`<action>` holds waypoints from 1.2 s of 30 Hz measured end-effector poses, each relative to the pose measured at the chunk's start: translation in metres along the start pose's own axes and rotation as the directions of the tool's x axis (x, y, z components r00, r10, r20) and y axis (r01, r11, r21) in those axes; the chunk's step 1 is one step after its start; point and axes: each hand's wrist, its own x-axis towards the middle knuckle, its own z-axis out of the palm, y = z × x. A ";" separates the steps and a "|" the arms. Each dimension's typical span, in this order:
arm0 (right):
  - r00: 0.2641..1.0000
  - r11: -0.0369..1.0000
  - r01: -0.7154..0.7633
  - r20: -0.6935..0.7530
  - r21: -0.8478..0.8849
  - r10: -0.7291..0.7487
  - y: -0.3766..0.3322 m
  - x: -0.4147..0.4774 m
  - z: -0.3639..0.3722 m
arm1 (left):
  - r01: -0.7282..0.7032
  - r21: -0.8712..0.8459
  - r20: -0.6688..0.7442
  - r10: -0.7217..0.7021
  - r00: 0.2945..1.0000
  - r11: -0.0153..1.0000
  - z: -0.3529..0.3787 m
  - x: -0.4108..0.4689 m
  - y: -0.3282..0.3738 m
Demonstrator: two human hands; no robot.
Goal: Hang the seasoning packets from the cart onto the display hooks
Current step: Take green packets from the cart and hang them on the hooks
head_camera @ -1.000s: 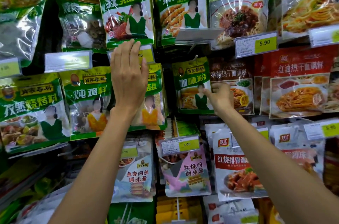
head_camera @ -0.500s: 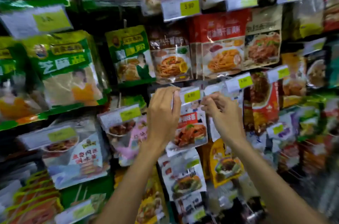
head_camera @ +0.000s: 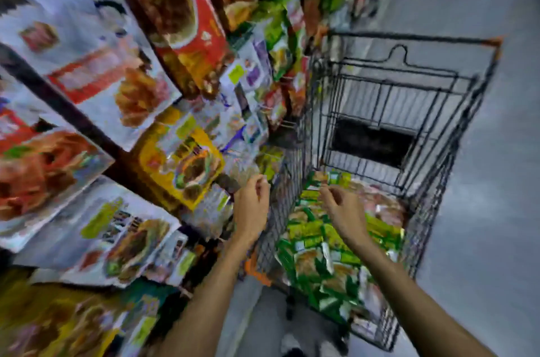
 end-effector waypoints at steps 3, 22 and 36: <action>0.979 0.978 -0.189 -0.090 -0.089 0.181 0.062 0.004 0.006 | 0.054 0.016 0.227 -0.056 0.972 0.998 0.052 0.004 -0.031; 0.618 0.519 -0.784 -0.345 -0.341 0.706 0.262 -0.002 0.105 | 0.557 0.405 0.531 -0.683 0.503 0.725 0.257 -0.021 -0.215; 0.564 0.515 -0.826 -0.340 -0.228 0.753 0.280 0.002 0.101 | 0.746 0.308 0.347 -0.799 0.490 0.591 0.276 -0.032 -0.212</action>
